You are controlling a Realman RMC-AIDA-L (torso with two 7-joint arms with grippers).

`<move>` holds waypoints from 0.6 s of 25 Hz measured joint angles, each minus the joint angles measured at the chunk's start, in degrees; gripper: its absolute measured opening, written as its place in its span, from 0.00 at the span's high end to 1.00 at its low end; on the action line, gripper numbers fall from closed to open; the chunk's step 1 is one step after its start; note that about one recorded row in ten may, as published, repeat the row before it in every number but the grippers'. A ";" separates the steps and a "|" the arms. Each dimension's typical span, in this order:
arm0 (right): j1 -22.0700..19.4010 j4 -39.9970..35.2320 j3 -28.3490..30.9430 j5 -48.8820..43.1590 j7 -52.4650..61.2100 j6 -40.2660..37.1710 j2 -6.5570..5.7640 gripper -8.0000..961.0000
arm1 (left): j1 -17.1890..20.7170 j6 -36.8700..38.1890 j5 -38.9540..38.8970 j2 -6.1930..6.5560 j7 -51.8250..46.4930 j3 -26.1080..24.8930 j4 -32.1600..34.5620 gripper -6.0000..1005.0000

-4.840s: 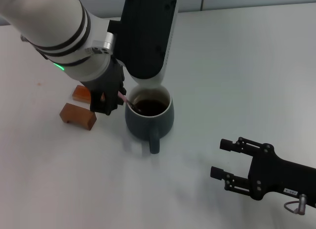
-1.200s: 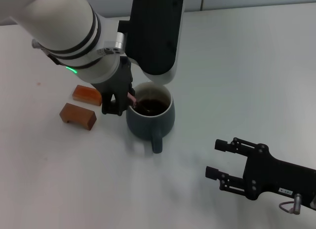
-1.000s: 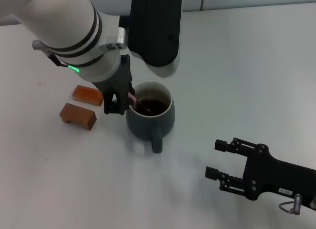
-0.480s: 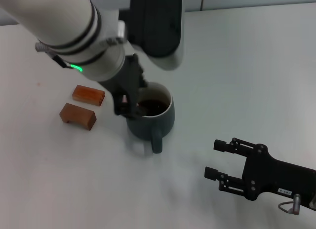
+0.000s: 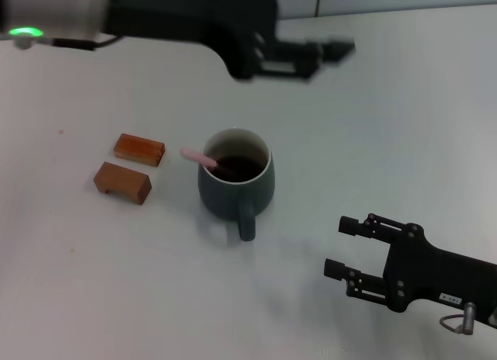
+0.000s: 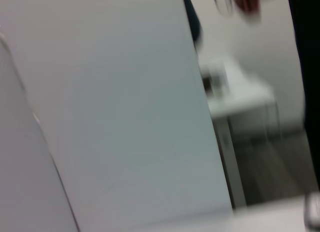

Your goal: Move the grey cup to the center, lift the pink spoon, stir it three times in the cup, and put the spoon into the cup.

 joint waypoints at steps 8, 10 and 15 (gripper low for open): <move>0.32 -0.19 0.00 0.43 0.00 0.22 -0.10 0.25 | 11.65 -1.84 -36.98 0.09 17.54 -4.27 -25.77 0.32; 0.33 -0.23 0.00 0.72 -0.01 0.29 -0.10 0.25 | 12.58 0.47 -44.80 0.12 21.74 -6.04 -36.33 0.31; 0.29 -0.28 0.00 1.36 -0.04 0.33 -0.11 0.25 | 12.17 10.12 -50.48 0.99 33.49 -14.23 -63.97 0.30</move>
